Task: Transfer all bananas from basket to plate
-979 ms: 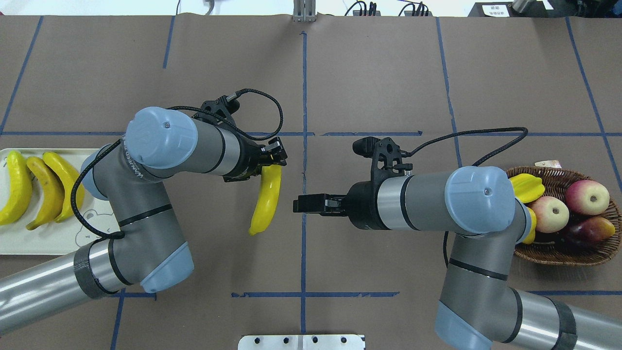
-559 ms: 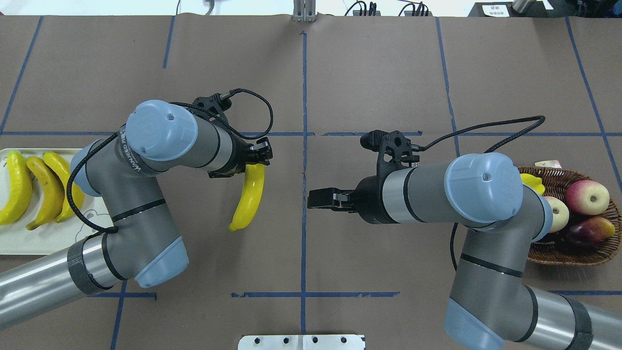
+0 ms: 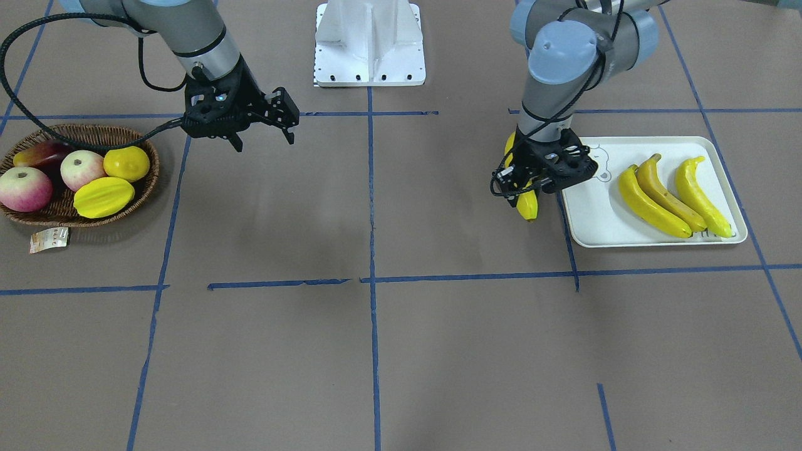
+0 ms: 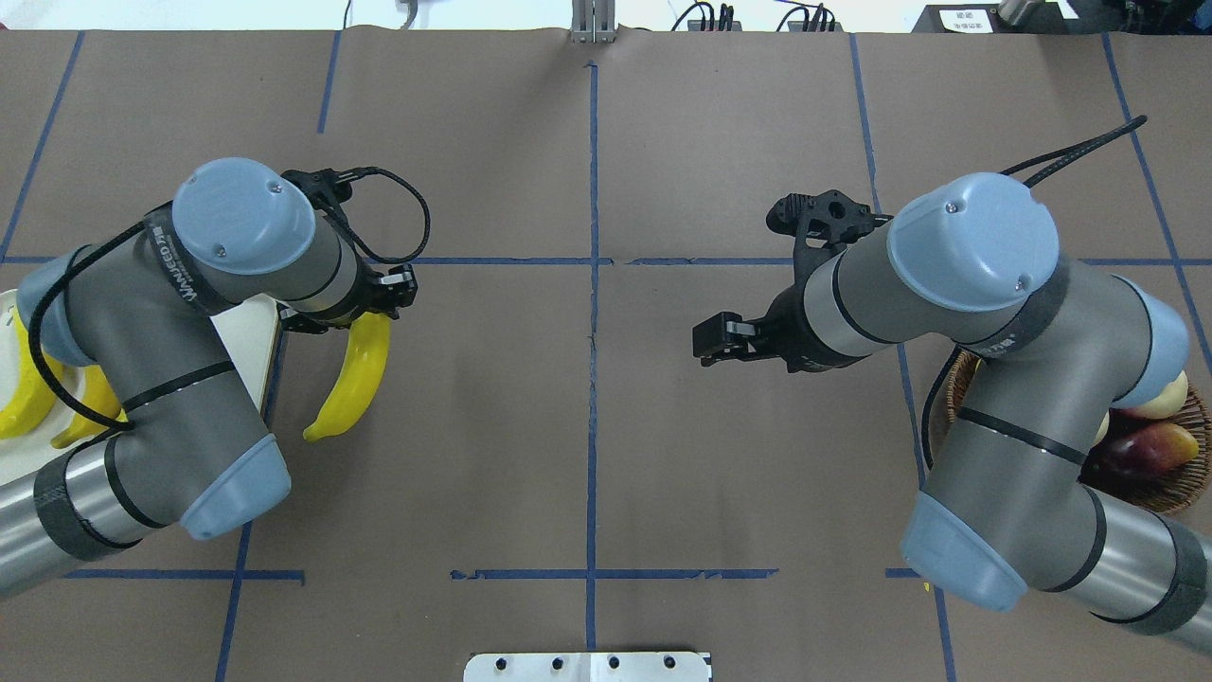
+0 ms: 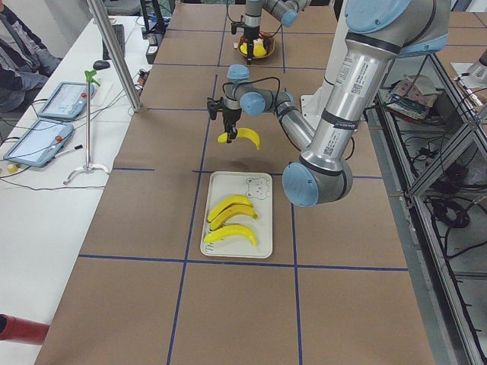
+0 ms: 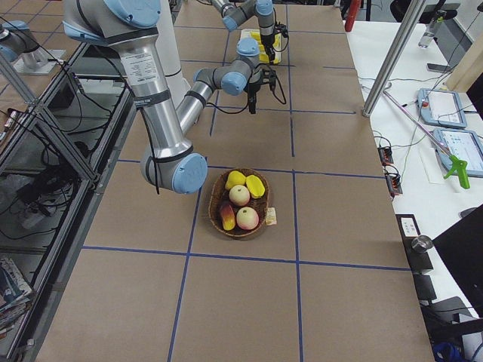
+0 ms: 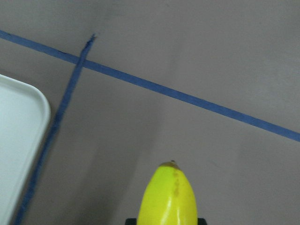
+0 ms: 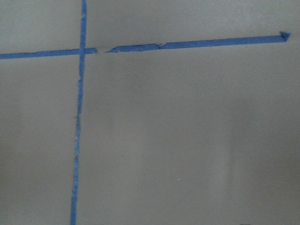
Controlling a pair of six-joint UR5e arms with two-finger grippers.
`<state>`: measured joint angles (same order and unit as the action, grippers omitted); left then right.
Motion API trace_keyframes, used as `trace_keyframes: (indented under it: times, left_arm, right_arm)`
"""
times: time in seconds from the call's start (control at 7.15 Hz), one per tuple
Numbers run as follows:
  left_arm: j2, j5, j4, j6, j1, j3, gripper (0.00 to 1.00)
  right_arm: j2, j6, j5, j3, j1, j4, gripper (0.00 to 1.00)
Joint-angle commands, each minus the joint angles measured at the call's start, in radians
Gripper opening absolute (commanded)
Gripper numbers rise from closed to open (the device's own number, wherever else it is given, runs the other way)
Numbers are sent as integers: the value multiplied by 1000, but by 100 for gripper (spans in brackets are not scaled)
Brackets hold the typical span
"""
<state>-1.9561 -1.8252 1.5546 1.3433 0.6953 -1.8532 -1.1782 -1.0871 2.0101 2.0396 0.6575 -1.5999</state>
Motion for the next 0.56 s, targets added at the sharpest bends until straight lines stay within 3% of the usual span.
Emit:
trace_keyframes:
  times: [0.0, 0.42]
  left_arm:
    - [75, -2, -5, -145, 58, -3, 4]
    - [169, 7, 11, 3, 124, 3, 5]
  right_arm:
    - [-21, 230, 88, 1, 112, -115, 100]
    - [-144, 551, 154, -6, 250, -120, 100]
